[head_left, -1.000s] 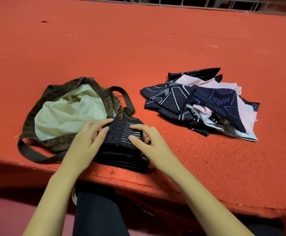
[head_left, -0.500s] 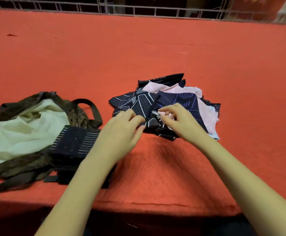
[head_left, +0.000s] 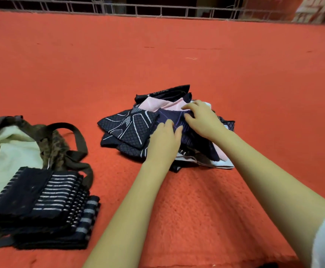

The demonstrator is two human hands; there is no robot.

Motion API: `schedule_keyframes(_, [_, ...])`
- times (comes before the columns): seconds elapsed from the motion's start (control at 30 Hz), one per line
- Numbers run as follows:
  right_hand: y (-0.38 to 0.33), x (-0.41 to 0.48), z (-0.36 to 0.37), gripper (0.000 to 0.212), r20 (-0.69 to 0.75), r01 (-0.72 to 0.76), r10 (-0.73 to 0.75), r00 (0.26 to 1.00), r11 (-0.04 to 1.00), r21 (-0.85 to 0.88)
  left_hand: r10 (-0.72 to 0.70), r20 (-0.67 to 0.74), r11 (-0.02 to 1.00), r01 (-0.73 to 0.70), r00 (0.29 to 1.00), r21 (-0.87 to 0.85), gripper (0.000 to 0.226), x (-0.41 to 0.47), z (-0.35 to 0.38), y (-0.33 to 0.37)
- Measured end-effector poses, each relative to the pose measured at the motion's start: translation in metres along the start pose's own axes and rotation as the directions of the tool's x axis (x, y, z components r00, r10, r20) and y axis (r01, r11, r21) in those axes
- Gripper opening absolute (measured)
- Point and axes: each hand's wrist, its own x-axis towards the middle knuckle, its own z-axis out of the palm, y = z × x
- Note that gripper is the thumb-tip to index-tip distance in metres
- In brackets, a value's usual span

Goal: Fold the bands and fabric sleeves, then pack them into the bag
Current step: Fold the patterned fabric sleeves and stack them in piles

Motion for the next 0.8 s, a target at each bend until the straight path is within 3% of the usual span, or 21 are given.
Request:
schedule_keyframes(0.13, [0.005, 0.01, 0.002, 0.035, 0.081, -0.051, 0.058, 0.995, 0.995, -0.089, -0.078, -0.037, 0.994, 0.075, 0.996, -0.084, 0.031, 0.0, 0.01, -0.005])
schedule_keyframes(0.3, [0.002, 0.011, 0.0, 0.034, 0.061, -0.062, 0.073, 0.995, 0.984, -0.169, -0.18, -0.004, 0.949, 0.173, 0.984, -0.265, 0.028, -0.001, 0.013, -0.011])
schedule_keyframes(0.43, [-0.004, 0.012, -0.003, 0.034, 0.057, -0.081, 0.092, 0.994, 0.982, -0.173, -0.213, 0.002, 0.936, 0.204, 0.977, -0.287, 0.029, -0.001, 0.01, -0.011])
schedule_keyframes(0.57, [-0.009, 0.01, -0.011, 0.033, 0.076, -0.082, 0.092, 0.993, 0.988, -0.13, -0.178, -0.005, 0.951, 0.17, 0.984, -0.258, 0.028, -0.004, 0.009, -0.01])
schedule_keyframes(0.7, [-0.016, 0.005, -0.021, 0.025, 0.014, -0.025, 0.031, 0.999, 0.952, -0.305, -0.099, -0.028, 0.964, 0.089, 0.995, -0.251, 0.033, -0.006, 0.009, -0.008])
schedule_keyframes(0.8, [-0.019, -0.004, -0.025, 0.033, -0.031, -0.004, -0.003, 1.0, 0.978, -0.208, -0.094, -0.062, 0.958, 0.073, 0.994, -0.278, 0.037, -0.007, 0.008, -0.006])
